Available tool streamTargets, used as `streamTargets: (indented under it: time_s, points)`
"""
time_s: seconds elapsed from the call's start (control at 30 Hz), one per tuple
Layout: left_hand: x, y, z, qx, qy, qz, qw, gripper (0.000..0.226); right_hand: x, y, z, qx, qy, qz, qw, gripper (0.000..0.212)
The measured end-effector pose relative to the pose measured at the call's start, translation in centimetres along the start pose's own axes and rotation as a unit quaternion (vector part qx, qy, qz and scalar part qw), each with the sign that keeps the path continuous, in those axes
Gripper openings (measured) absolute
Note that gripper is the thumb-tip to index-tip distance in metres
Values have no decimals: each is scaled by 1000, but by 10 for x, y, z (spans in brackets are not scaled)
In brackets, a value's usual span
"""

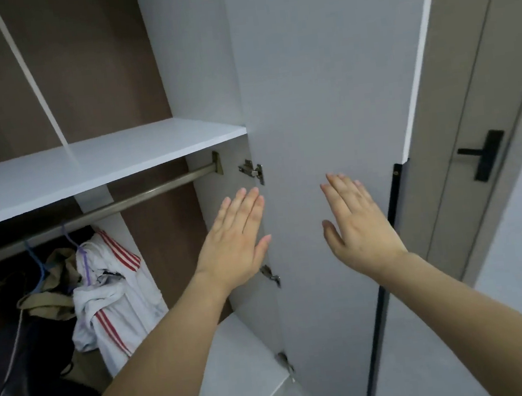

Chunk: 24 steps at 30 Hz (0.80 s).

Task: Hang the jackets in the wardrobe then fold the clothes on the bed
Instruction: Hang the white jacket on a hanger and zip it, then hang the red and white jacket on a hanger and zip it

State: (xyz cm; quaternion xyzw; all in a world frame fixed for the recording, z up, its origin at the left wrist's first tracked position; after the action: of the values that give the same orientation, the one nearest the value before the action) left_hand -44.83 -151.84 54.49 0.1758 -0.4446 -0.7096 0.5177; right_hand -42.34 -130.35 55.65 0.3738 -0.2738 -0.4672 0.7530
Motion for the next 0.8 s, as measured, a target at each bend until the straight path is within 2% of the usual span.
streamTargets:
  time_s: [0.2,0.4,0.6,0.8]
  points:
    - [-110,5,22,-40,-94,-96,990,64,-62,60,-86,-31,-83,-70,994,63]
    - [-246,-1,54,-53,-153,-156,974,66,-150,108,-184,-10,-181,-124,976,63]
    - [-387,-14,86,-32,-198,-192,961,67,-246,144,-282,29,-289,-156,944,64]
    - [-507,-40,121,0,-261,-214,941,68,-327,153,-347,43,-356,-151,921,65]
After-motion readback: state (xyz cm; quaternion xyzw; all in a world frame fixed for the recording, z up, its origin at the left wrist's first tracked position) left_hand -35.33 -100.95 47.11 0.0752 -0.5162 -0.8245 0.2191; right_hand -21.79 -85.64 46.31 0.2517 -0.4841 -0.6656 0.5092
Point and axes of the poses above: each hand's wrist, its own z-axis towards the middle knuckle, its own y-axis out of the back of the hand, x = y × z, the point moved 3 cm from there along z, towards the middle knuckle, and after that the axes turned 2 degrees about y, right-handed, at the moved point
